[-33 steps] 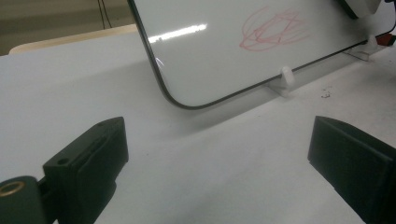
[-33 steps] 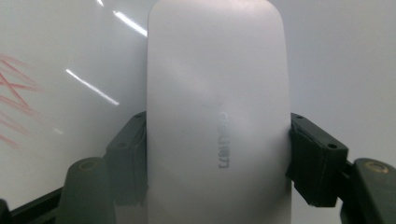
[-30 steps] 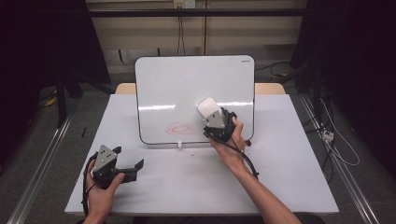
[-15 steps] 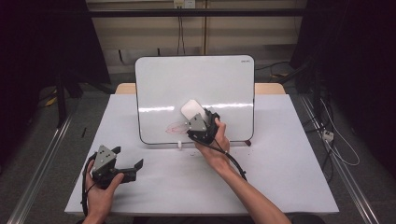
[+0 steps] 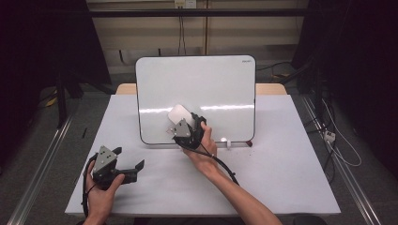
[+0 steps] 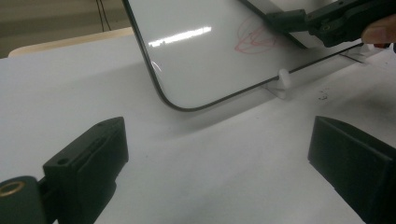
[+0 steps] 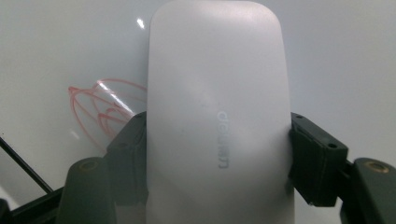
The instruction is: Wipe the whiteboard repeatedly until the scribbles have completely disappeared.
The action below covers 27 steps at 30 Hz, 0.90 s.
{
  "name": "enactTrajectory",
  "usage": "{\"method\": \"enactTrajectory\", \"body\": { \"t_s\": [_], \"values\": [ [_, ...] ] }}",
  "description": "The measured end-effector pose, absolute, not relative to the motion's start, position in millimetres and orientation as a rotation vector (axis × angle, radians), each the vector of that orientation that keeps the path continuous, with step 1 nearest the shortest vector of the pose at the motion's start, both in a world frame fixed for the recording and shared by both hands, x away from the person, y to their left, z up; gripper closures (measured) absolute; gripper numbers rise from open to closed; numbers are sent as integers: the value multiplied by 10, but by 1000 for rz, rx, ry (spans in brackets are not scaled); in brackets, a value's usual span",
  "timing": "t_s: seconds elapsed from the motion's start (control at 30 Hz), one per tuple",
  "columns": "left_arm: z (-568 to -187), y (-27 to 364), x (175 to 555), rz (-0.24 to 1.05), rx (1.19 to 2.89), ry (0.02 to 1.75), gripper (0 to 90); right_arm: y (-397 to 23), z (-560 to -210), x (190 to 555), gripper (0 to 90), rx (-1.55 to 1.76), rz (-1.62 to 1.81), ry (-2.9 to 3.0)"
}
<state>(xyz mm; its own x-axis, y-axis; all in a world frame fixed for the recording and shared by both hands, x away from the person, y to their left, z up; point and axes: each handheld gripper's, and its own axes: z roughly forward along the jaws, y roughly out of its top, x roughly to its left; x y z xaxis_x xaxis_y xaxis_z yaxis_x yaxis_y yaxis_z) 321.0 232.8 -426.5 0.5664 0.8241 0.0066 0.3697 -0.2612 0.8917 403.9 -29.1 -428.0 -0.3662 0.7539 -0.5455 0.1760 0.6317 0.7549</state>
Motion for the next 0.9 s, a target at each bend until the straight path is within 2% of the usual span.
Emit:
{"method": "enactTrajectory", "body": {
  "t_s": [0.9],
  "values": [
    [-4267,2316,3205,599,1841,977,50,37,-4389,3972,316,620,712,1909]
  ]
}}
